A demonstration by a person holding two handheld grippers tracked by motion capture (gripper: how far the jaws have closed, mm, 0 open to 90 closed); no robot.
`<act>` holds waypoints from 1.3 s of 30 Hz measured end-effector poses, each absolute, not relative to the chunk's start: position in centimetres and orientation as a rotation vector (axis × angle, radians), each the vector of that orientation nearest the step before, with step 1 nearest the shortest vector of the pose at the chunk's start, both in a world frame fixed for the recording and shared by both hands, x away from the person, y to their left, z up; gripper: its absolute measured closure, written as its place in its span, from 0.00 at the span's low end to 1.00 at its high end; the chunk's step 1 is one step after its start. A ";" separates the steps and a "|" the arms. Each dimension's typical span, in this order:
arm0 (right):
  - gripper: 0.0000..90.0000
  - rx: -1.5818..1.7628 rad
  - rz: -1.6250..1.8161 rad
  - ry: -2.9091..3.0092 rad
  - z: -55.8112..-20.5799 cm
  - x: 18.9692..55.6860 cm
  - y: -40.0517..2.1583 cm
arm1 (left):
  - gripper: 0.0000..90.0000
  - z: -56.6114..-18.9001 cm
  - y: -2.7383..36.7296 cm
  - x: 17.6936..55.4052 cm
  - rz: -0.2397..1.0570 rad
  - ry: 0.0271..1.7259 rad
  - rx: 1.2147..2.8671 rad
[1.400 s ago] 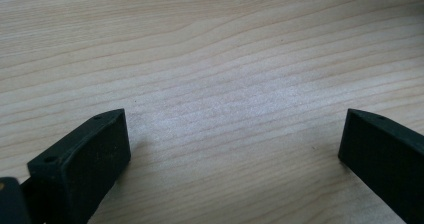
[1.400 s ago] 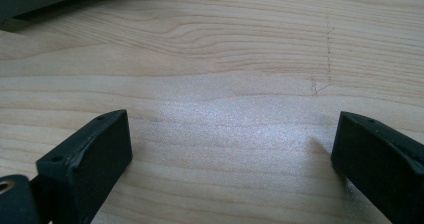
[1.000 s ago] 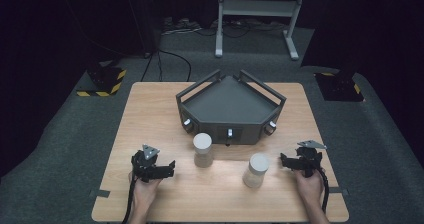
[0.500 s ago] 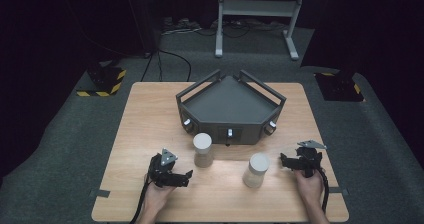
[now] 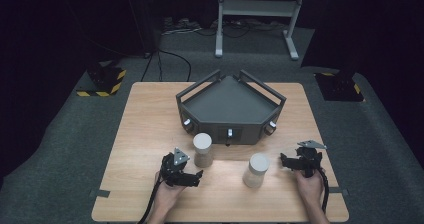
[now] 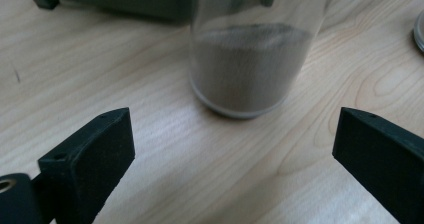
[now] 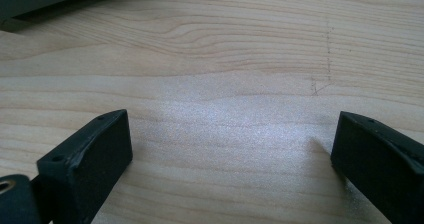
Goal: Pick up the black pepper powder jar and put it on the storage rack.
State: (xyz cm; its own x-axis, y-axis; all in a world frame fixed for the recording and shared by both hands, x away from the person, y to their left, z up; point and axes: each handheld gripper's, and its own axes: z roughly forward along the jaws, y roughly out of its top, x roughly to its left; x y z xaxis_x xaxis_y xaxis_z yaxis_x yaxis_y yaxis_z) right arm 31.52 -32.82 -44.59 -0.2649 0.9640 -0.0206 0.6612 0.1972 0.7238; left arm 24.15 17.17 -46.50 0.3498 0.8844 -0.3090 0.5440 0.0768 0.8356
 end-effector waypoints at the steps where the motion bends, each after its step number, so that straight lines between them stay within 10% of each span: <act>1: 0.03 1.511 0.839 2.001 -44.6 31.5 -32.8 | 0.04 -46.5 17.2 24.1 0.419 1.318 1.594; 39: 0.03 1.510 0.839 2.001 -44.6 31.5 -32.8 | 0.22 -46.6 14.4 27.0 0.414 1.302 1.460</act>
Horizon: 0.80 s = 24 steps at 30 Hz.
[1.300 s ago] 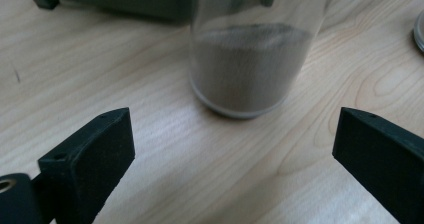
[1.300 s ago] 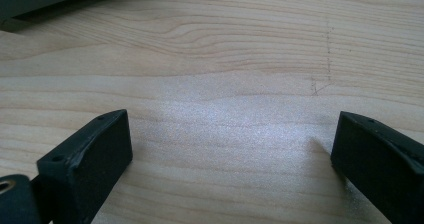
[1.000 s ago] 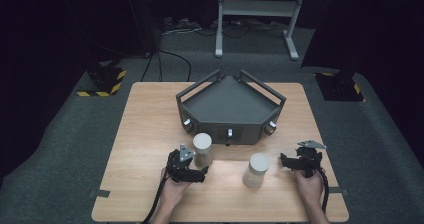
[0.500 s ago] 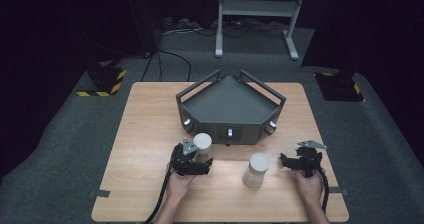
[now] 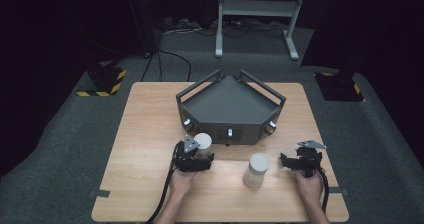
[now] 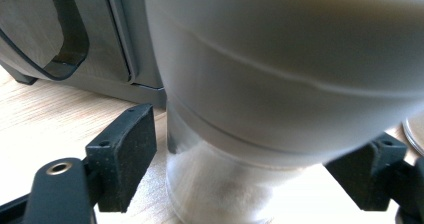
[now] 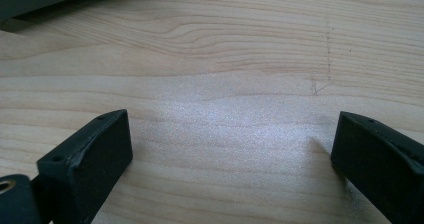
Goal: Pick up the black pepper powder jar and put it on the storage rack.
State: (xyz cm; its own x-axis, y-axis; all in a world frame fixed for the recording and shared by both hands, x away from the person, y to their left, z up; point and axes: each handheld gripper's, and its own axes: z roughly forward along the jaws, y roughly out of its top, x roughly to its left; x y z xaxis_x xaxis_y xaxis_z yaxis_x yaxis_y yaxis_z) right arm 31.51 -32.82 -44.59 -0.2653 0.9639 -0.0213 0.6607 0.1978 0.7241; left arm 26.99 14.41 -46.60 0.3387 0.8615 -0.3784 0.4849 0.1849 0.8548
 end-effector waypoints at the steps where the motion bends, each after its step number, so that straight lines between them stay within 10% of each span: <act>1: 0.03 1.511 0.838 2.001 -44.6 31.5 -32.8 | 0.22 -46.6 14.3 27.0 0.419 1.304 1.463; 24: 0.03 1.510 0.839 2.002 -44.6 31.5 -32.8 | 0.34 -46.3 13.3 26.8 0.474 1.298 1.463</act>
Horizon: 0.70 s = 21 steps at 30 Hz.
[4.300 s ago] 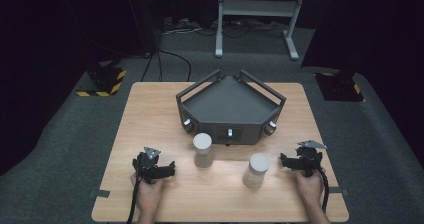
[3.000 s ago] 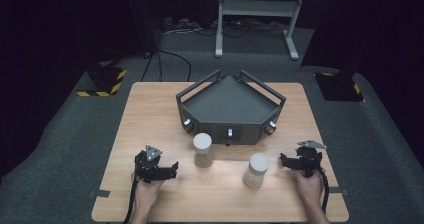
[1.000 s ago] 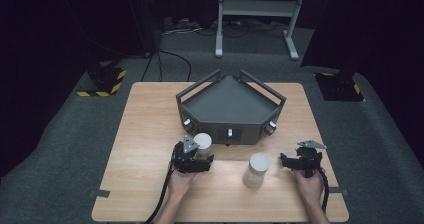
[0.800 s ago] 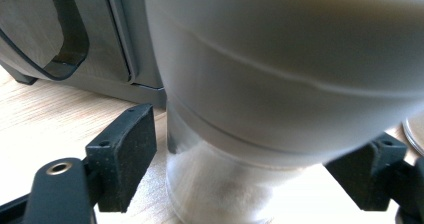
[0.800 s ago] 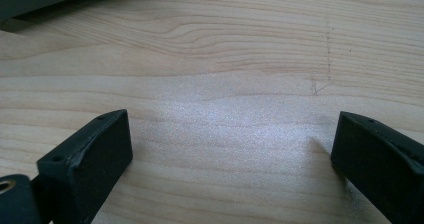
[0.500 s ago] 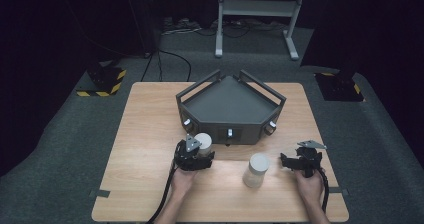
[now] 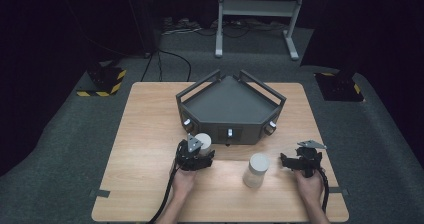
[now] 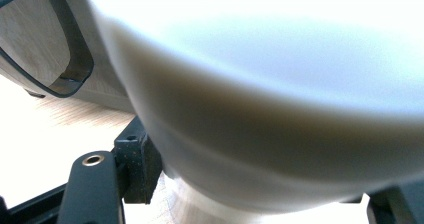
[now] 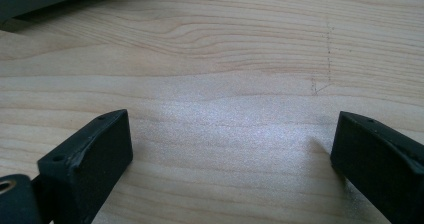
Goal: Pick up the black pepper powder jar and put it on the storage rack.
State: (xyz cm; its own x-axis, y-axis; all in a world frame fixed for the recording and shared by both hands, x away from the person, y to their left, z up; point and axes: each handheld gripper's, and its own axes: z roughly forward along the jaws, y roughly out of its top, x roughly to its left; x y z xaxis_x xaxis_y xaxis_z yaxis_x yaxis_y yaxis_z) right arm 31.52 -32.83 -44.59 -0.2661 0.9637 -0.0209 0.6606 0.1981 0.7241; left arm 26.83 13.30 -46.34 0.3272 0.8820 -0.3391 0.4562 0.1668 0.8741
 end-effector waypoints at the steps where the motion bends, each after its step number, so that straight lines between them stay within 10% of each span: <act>1: 0.03 1.510 0.839 2.002 -44.6 31.5 -32.8 | 0.34 -46.3 13.3 26.8 0.474 1.298 1.463; 21: 0.03 1.510 0.839 2.002 -44.6 31.5 -32.8 | 0.34 -41.8 14.3 26.5 0.440 1.249 1.516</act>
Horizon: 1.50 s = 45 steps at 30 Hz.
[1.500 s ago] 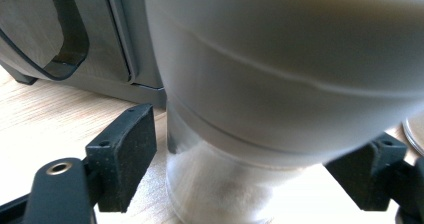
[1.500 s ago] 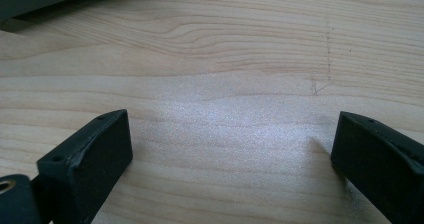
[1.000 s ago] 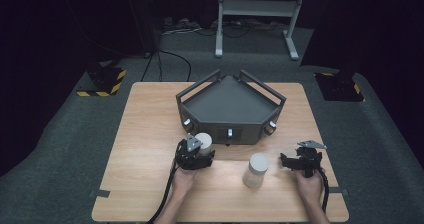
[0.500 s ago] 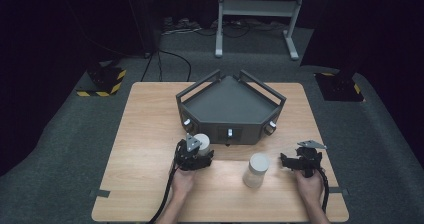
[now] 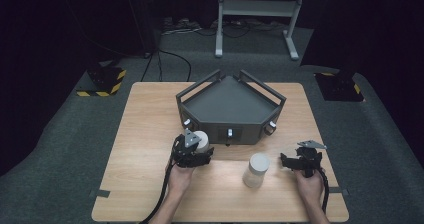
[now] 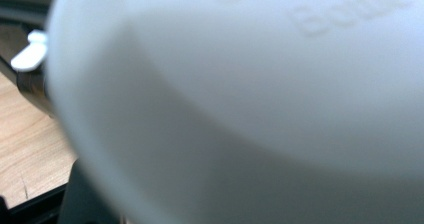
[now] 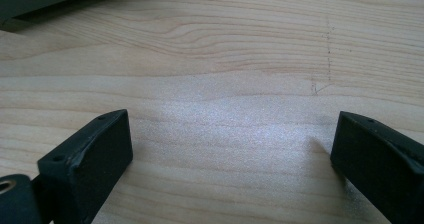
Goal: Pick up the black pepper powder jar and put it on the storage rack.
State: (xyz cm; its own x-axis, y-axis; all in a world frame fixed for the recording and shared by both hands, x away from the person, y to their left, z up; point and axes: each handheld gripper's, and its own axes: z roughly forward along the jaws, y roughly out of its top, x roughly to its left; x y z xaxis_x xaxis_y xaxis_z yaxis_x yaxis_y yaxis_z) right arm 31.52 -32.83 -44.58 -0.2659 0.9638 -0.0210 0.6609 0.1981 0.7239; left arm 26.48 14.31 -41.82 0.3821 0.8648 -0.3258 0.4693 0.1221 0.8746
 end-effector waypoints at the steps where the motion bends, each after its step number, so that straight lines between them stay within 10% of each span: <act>1: 0.03 1.510 0.840 2.001 -44.6 31.5 -32.8 | 0.34 -41.6 14.4 26.5 0.437 1.243 1.523; 45: 0.04 1.505 0.844 2.003 -44.6 31.5 -32.8 | 0.35 -29.1 13.2 33.7 0.344 1.281 1.542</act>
